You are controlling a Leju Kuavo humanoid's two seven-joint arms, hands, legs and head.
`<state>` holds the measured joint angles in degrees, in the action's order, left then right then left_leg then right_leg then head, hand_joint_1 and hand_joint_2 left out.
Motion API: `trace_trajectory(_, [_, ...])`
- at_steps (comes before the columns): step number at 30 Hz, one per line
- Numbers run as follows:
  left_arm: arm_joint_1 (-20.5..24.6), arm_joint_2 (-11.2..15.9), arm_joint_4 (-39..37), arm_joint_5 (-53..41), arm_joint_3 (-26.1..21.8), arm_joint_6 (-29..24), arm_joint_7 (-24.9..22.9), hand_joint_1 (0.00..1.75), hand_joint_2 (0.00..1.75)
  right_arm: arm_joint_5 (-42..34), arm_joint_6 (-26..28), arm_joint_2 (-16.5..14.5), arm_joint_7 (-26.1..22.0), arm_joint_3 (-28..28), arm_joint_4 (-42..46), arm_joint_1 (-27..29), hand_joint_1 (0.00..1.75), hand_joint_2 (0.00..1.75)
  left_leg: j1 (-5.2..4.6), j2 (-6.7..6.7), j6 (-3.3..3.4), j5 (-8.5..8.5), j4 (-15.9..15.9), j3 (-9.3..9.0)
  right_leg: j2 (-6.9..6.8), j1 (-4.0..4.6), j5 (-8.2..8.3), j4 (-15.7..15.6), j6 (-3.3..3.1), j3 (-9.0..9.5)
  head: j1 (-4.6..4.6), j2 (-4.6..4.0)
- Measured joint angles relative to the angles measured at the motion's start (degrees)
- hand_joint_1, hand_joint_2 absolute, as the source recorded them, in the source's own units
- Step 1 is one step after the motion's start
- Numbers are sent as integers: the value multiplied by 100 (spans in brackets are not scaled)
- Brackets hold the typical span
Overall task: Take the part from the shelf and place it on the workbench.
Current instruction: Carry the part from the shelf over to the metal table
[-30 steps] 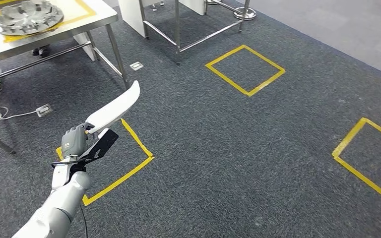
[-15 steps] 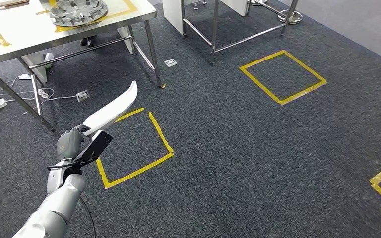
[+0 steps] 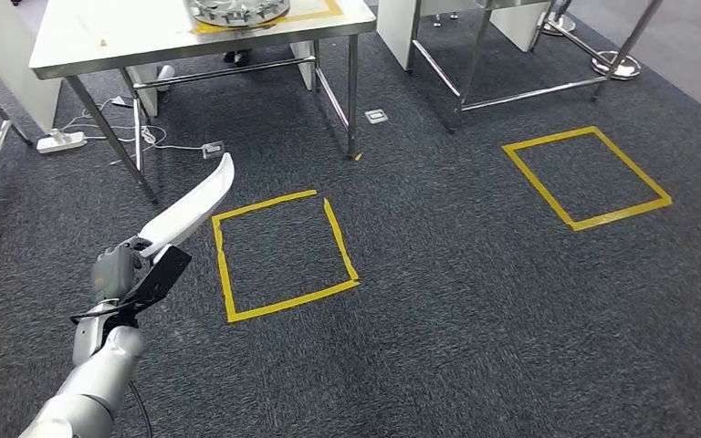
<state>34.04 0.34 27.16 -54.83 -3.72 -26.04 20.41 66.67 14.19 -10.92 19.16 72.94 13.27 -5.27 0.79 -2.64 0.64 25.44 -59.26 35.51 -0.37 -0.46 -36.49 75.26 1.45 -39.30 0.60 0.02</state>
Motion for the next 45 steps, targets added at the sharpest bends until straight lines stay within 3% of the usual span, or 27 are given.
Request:
trace_trajectory(1, [-24, 1, 5, -15, -10, -25, 1, 155, 175, 6, 0, 2, 1, 0, 0, 4, 0, 0, 0, -82, -5, -5, -3, 0, 13, -1, 114, -68, -12, 12, 1, 0])
trace_trajectory(2, [-43, 1, 15, -34, -19, -51, 2, 155, 175, 9, 0, 4, 1, 0, 0, 5, 0, 0, 2, -161, -14, -10, -7, 0, 46, -3, 310, -346, -29, 127, 1, 0])
trace_trajectory(4, [-58, -5, 39, -74, -30, -77, 16, 155, 175, 13, 2, 7, -1, 0, 0, 4, 0, 0, -3, -286, -47, -18, -24, 10, 183, -7, 662, -1142, -78, 475, 0, -1])
trace_trajectory(5, [-59, -5, 49, -81, -32, -73, 29, 155, 175, 15, 5, 8, -1, 0, 0, -1, 0, 0, -7, -335, -75, -26, -28, 22, 243, -7, 744, -1418, -98, 593, -3, -1])
trace_trajectory(7, [-62, 3, 56, -84, -37, -57, 55, 155, 175, 14, 18, 8, -2, 0, -1, -17, 0, 0, -16, -399, -110, -34, -24, 45, 275, -2, 756, -1612, -116, 660, -5, 0])
trace_trajectory(10, [-74, 17, 57, -87, -39, -50, 72, 155, 175, 14, 46, 9, -2, 0, -1, -26, 0, 0, -6, -395, -82, -52, 9, 43, 266, 11, 785, -1627, -126, 653, -7, 0])
trace_trajectory(13, [-61, 20, 56, -85, -39, -45, 75, 155, 175, 43, 56, 9, -1, 0, -1, -21, 0, 0, -1, -365, -127, -82, 51, 21, 288, 18, 804, -1625, -170, 641, -8, 0])
trace_trajectory(16, [-46, 34, 63, -43, -51, -51, 91, 155, 175, 61, 50, 8, 1, 0, -2, -8, 0, 0, -5, -355, -127, -80, 50, 17, 300, 7, 808, -1624, -176, 637, -8, 0])
trace_trajectory(23, [-36, 61, 149, -69, -74, -225, 46, 155, 175, 89, 34, 5, 1, -3, -7, -9, 0, 0, -4, -330, -42, -46, 167, -49, 276, 10, 871, -1576, -92, 693, -5, 0])
trace_trajectory(25, [-32, 60, 158, -95, -74, -245, 28, 155, 175, 88, 31, 8, 0, -5, -7, -25, 0, 0, 31, -298, -4, -35, 218, -142, 198, 20, 707, -1290, -57, 546, 26, 0])
trace_trajectory(28, [-33, 62, 162, -122, -77, -255, 13, 155, 175, 84, 31, 8, 0, -7, -7, -38, 0, 0, 40, -242, 7, 10, 194, -160, 125, -25, 239, -339, 31, 1, 58, -1])
trace_trajectory(29, [-40, 61, 160, -134, -78, -257, 11, 155, 175, 79, 34, 8, 0, -7, -7, -33, 0, 0, 49, -233, -4, 35, 177, -164, 122, -45, 199, -147, 66, -129, 57, -1])
trace_trajectory(30, [-48, 58, 158, -148, -78, -260, 10, 155, 175, 73, 37, 8, 1, -7, -7, -28, 0, 0, 65, -231, -27, 66, 154, -170, 120, -65, 271, -162, 98, -158, 60, 0])
trace_trajectory(31, [-54, 54, 158, -160, -78, -263, 8, 155, 175, 66, 41, 8, 1, -7, -7, -24, 0, 0, 87, -233, -61, 103, 119, -179, 120, -90, 446, -396, 129, -74, 59, 0])
trace_trajectory(33, [-54, 43, 159, -177, -78, -272, 3, 155, 175, 56, 48, 3, 0, -7, -9, -22, 0, 0, 122, -240, -157, 197, 24, -192, 136, -123, 776, -1115, 164, 229, 65, 0])
trace_trajectory(35, [-48, 37, 162, -185, -78, -283, 0, 155, 175, 46, 55, -6, -2, -7, -13, -24, 0, 0, 116, -249, -255, 300, -32, -184, 147, -115, 758, -1455, 88, 389, 68, 0])
trace_trajectory(37, [-45, 32, 161, -187, -78, -301, 2, 155, 175, 38, 70, -11, 8, -7, -15, -12, 0, 0, 107, -251, -330, 349, -63, -230, 123, -100, 674, -1446, -53, 446, 66, 0])
trace_trajectory(39, [-38, 22, 163, -194, -78, -317, 9, 155, 175, 33, 83, -11, 25, -7, -15, 5, 0, 0, 110, -119, -375, 329, -235, -221, 88, -99, 669, -1467, -166, 588, 56, 0])
trace_trajectory(40, [-25, 15, 164, -200, -77, -324, 13, 155, 175, 31, 85, -12, 30, -6, -15, 7, 0, 0, 102, -6, -387, 316, -444, -101, 70, -96, 631, -1479, -212, 678, 46, 0])
trace_trajectory(42, [-5, 2, 162, -208, -76, -332, 17, 155, 175, 23, 89, -12, 34, -6, -15, 13, 0, 0, 82, 190, -395, 368, -1113, 368, 34, -87, 511, -1515, -257, 855, 27, 0])
trace_trajectory(44, [-14, -4, 149, -209, -76, -337, 10, 155, 175, 12, 91, -12, 34, -5, -15, 26, 0, 0, 73, 227, -379, 610, -1583, 865, 12, -85, 352, -1543, -260, 1064, 24, 0])
trace_trajectory(45, [-22, -4, 140, -210, -76, -337, 6, 155, 175, 7, 92, -13, 35, -5, -15, 33, 0, 0, 69, 230, -362, 729, -1596, 1022, 7, -85, 260, -1559, -255, 1193, 24, 0])
